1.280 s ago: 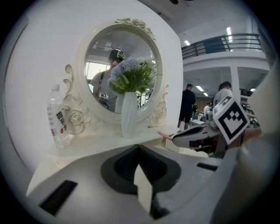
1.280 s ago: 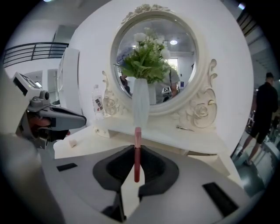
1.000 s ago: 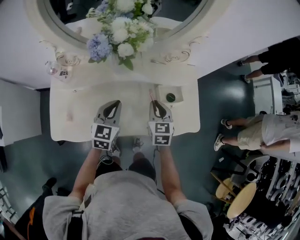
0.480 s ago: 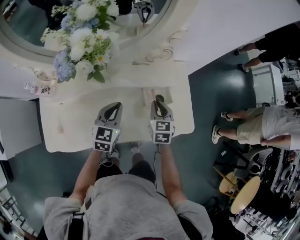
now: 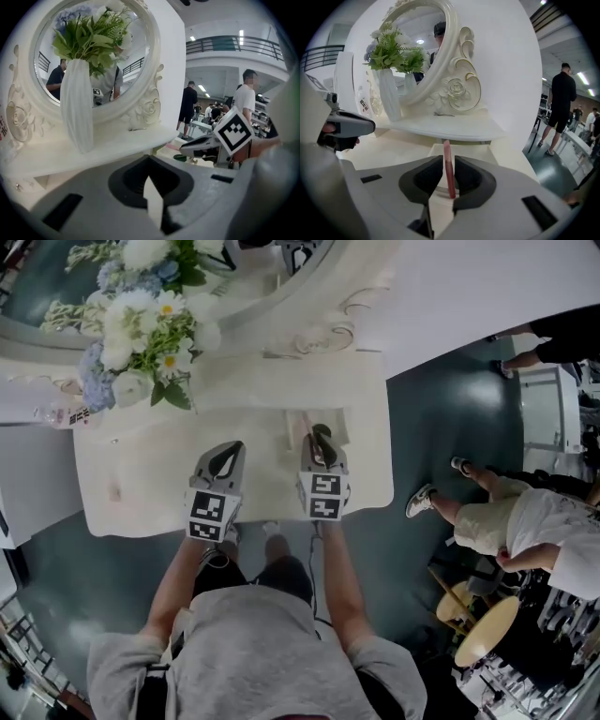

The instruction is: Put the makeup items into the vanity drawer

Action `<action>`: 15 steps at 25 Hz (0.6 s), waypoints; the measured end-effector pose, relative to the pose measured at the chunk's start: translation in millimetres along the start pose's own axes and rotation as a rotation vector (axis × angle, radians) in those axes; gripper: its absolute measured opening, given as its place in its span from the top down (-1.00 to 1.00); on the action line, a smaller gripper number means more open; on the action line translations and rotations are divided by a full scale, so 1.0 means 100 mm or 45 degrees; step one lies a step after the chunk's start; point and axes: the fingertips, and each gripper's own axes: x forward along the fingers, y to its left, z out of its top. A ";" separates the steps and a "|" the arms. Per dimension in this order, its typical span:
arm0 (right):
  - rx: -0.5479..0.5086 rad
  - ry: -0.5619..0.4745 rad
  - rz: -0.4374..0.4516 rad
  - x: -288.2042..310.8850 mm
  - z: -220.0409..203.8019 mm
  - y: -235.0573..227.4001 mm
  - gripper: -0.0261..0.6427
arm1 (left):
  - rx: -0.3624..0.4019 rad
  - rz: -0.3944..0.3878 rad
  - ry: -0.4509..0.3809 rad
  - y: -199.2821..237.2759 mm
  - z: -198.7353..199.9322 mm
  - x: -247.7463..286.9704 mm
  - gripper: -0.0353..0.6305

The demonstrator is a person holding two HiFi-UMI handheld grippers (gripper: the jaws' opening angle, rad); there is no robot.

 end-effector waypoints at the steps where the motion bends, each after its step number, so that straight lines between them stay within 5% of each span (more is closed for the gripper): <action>1: 0.011 -0.003 0.013 -0.01 0.00 0.01 0.67 | -0.002 0.000 0.003 0.00 -0.01 0.01 0.89; 3: 0.029 -0.009 0.032 -0.02 -0.01 0.01 0.43 | -0.005 0.002 0.002 0.01 -0.01 0.01 0.89; 15: 0.002 -0.105 0.005 -0.24 0.23 -0.02 0.42 | 0.025 0.016 -0.073 -0.03 0.24 -0.09 0.89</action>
